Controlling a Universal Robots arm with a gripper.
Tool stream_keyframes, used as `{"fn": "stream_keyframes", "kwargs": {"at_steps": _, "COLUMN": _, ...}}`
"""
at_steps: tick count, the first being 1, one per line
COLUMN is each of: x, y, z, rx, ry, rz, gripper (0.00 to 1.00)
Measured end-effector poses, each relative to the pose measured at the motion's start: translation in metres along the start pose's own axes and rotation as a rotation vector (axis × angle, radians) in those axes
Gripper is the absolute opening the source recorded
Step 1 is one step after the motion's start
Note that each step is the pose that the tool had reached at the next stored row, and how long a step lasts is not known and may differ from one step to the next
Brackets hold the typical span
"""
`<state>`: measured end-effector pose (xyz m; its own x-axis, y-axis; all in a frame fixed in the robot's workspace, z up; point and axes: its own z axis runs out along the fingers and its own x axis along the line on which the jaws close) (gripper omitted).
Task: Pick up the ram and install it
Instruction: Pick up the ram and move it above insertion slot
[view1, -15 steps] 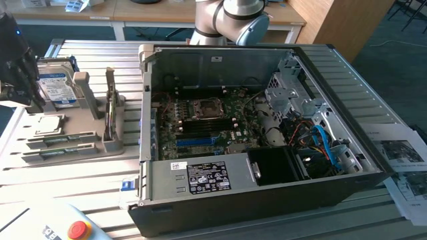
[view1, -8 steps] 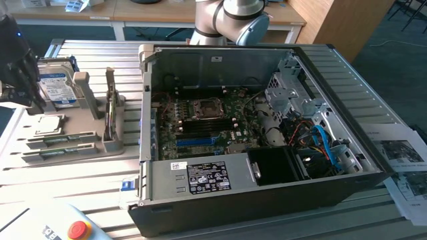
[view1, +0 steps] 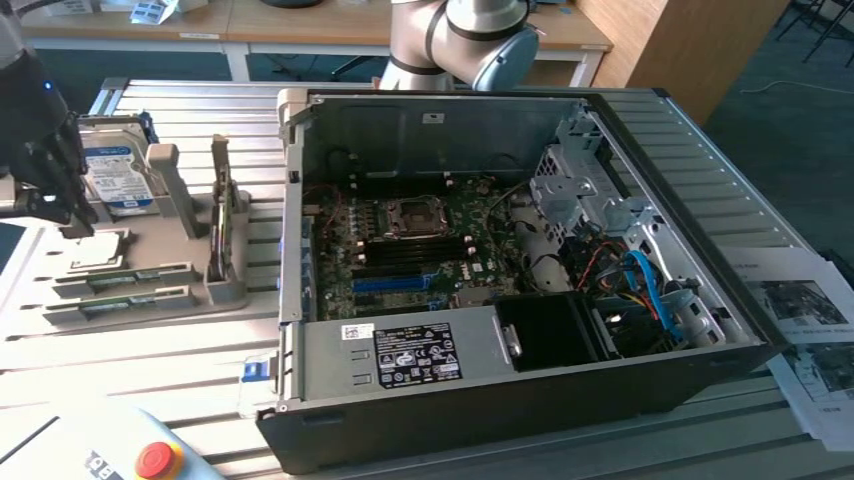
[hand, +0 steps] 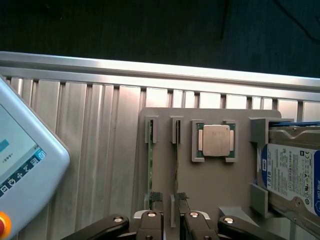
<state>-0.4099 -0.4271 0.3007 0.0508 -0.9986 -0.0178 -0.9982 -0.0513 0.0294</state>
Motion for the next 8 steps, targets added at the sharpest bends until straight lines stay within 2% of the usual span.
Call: {"fn": "stream_keyframes", "kwargs": {"at_steps": 8, "x": 0.001, "y": -0.0003, "z": 0.0118, "rx": 0.0002, "ry": -0.0001, "rz": 0.000, "gripper": 0.24}}
